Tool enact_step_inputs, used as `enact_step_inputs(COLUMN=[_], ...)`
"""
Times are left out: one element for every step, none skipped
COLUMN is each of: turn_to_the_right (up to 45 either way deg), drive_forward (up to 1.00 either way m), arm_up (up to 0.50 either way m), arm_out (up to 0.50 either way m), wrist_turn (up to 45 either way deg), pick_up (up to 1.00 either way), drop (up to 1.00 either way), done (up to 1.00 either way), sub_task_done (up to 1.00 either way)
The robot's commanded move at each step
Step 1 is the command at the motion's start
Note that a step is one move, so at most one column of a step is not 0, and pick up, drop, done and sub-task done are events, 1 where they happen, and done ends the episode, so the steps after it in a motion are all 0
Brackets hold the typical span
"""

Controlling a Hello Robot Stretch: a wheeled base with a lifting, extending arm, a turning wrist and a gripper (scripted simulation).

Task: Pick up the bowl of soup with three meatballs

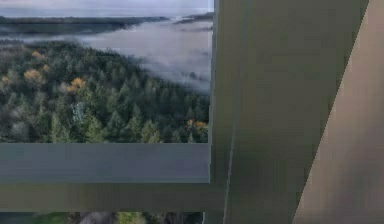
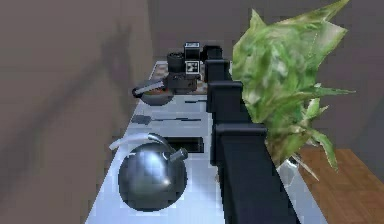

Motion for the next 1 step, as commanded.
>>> enact_step_inputs(turn_to_the_right=[0.0], drive_forward=[0.00], arm_up=[0.00], arm_out=[0.00], wrist_turn=[0.0], pick_up=[0.00], drop=[0.00], done=[1.00], sub_task_done=[0.00])
